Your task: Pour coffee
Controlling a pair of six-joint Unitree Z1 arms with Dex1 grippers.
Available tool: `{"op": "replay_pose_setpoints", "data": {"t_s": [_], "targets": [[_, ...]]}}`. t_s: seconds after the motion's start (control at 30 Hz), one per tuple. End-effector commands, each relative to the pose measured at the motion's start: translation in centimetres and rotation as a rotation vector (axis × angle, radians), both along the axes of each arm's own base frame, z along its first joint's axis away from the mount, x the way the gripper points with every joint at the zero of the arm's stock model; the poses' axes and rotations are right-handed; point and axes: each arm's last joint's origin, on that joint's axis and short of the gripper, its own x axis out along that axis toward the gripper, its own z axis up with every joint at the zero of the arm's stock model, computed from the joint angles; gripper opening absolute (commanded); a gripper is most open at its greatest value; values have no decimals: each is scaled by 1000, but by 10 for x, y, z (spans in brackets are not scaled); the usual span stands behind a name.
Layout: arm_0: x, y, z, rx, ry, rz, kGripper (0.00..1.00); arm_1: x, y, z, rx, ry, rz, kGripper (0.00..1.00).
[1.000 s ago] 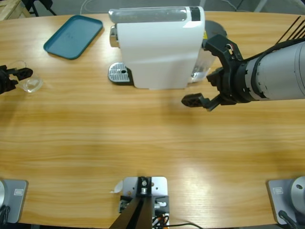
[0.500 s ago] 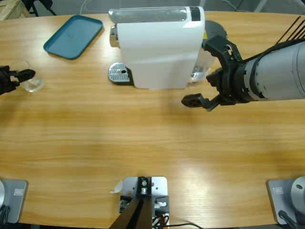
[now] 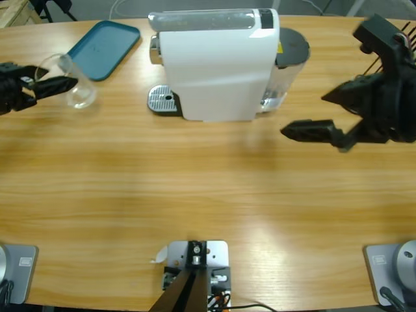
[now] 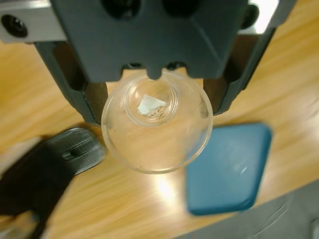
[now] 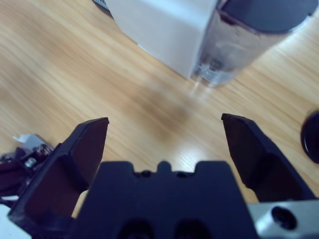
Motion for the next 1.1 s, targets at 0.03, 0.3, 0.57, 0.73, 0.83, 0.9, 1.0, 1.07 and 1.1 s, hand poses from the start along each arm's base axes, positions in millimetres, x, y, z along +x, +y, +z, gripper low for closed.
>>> {"op": "replay_pose_setpoints", "data": {"t_s": [0.03,0.3,0.57,0.73,0.83,0.9,1.0,1.07,1.1], "targets": [[35,-29,6,25,-3,-189,0,-43,-54,-5,-22,-34,15,982],[73,-55,-14,59,-1,-359,0,-61,-75,5,-3,-48,31,927],[76,-68,-43,108,27,-487,0,-59,-72,8,-33,-18,22,927],[75,-87,-50,102,-2,-541,0,-60,-74,7,-57,0,21,927],[74,-92,-51,108,-5,-554,0,-59,-73,7,-60,1,18,927],[77,-94,-54,105,-14,-551,0,-59,-73,7,-61,2,18,947],[85,-99,-60,96,-30,-547,0,-58,-73,7,-63,2,15,1000],[89,-102,-64,89,-36,-545,0,-59,-73,7,-63,1,16,1000],[90,-104,-65,86,-36,-546,0,-59,-73,7,-63,2,15,1000]]}}
